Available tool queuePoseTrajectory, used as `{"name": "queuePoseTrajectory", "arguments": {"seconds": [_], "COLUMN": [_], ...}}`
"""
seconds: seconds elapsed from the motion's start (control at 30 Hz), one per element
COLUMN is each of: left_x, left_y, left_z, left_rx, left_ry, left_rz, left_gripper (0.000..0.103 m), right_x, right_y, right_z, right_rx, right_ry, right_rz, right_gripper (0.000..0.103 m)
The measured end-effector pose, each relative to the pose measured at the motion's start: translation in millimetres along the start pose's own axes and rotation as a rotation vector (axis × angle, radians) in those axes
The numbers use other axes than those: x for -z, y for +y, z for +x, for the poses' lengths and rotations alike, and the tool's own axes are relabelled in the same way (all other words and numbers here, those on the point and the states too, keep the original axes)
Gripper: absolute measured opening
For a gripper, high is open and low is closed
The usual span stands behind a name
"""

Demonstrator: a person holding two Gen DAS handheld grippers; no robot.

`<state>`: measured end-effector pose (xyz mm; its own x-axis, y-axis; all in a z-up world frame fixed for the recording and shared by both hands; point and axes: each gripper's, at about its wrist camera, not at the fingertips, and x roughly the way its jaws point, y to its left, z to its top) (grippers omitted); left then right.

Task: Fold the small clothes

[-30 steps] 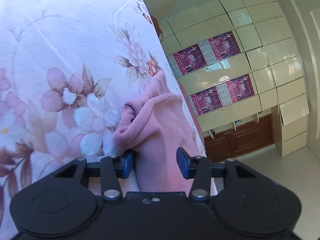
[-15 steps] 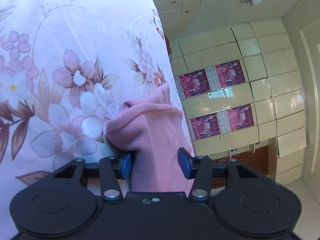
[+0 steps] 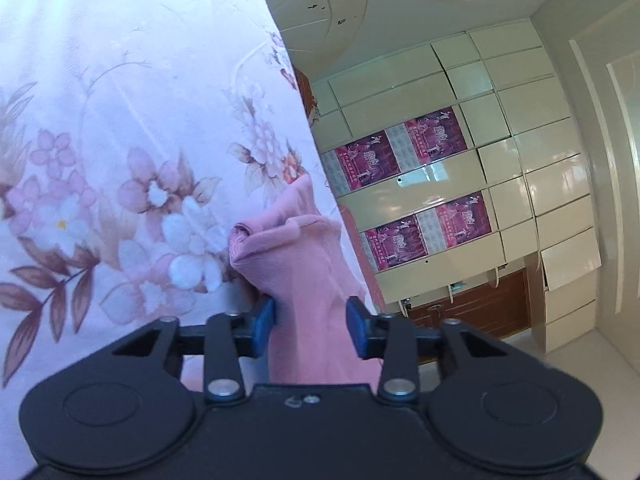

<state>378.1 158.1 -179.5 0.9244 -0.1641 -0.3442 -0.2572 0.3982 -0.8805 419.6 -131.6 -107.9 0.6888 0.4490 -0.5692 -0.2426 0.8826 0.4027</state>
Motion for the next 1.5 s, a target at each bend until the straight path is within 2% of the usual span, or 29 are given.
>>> {"name": "queuePoseTrajectory", "arguments": {"seconds": [0.03, 0.1, 0.2, 0.37, 0.4, 0.47, 0.5, 0.53, 0.57, 0.63, 0.7, 0.73, 0.8, 0.83, 0.97, 1.0, 1.03, 1.1, 1.13, 1.2, 1.27, 1.37, 1.5], "left_x": [2, 3, 1, -14, -17, -24, -27, -30, -32, -36, -34, -33, -33, -33, -34, -34, -33, -33, -33, -29, -21, 7, 75], "left_y": [7, 16, 13, 11, 10, 10, 11, 11, 10, -5, -12, -9, 4, 13, 16, 13, 8, -1, -8, -36, -68, -127, -188], "left_z": [0, -1, 1, 20, 26, 38, 45, 49, 46, 35, 29, 30, 39, 42, 44, 45, 46, 44, 40, 33, 33, 41, 66], "left_rx": [-0.017, -0.021, -0.048, -0.065, -0.070, -0.103, -0.128, -0.140, -0.111, -0.035, -0.012, -0.022, -0.107, -0.119, -0.104, -0.106, -0.114, -0.125, -0.098, -0.050, 0.000, 0.048, 0.079], "left_ry": [0.006, 0.005, 0.014, -0.027, -0.032, -0.023, 0.001, 0.018, 0.013, -0.010, -0.012, -0.007, 0.026, 0.047, 0.059, 0.062, 0.065, 0.053, 0.041, 0.032, 0.062, 0.126, 0.251], "left_rz": [-0.019, -0.039, -0.032, -0.083, -0.086, -0.078, -0.071, -0.077, -0.088, -0.020, 0.015, 0.015, 0.009, -0.023, -0.037, -0.024, 0.006, 0.044, 0.053, 0.135, 0.213, 0.378, 0.567], "left_gripper": [0.045, 0.039, 0.040, 0.041, 0.038, 0.024, 0.007, 0.007, 0.007, 0.007, 0.007, 0.007, 0.007, 0.008, 0.014, 0.017, 0.011, 0.008, 0.007, 0.007, 0.007, 0.007, 0.007], "right_x": [1, 3, 4, 1, 0, -1, -2, -3, -3, -5, -6, -5, 2, 7, 7, 8, 8, 7, 7, 5, 3, -2, -9], "right_y": [-2, -4, -7, -2, 1, 6, 8, 9, 11, 12, 13, 12, 6, 3, -3, -5, -7, -11, -13, -16, -19, -34, -84], "right_z": [1, 0, -2, 1, 3, 6, 10, 12, 16, 21, 25, 29, 51, 53, 50, 50, 50, 50, 49, 48, 45, 26, -21], "right_rx": [0.003, 0.009, 0.014, 0.002, 0.002, -0.004, -0.009, -0.006, -0.003, 0.002, 0.001, 0.008, 0.061, 0.058, 0.041, 0.034, 0.026, 0.009, -0.001, -0.018, -0.037, -0.053, -0.054], "right_ry": [0.004, 0.008, 0.012, 0.003, 0.002, 0.003, 0.004, 0.004, 0.007, 0.009, 0.004, 0.011, 0.103, 0.087, 0.081, 0.080, 0.079, 0.078, 0.078, 0.083, 0.090, 0.053, -0.045], "right_rz": [0.007, 0.016, 0.017, 0.012, 0.006, -0.005, -0.007, -0.011, -0.014, -0.010, -0.014, -0.018, -0.020, -0.017, -0.002, 0.002, 0.007, 0.027, 0.041, 0.055, 0.065, 0.116, 0.265], "right_gripper": [0.003, 0.003, 0.003, 0.003, 0.003, 0.003, 0.003, 0.003, 0.003, 0.003, 0.003, 0.003, 0.001, 0.000, 0.000, 0.000, 0.000, 0.000, 0.000, 0.000, 0.000, 0.000, 0.000]}}
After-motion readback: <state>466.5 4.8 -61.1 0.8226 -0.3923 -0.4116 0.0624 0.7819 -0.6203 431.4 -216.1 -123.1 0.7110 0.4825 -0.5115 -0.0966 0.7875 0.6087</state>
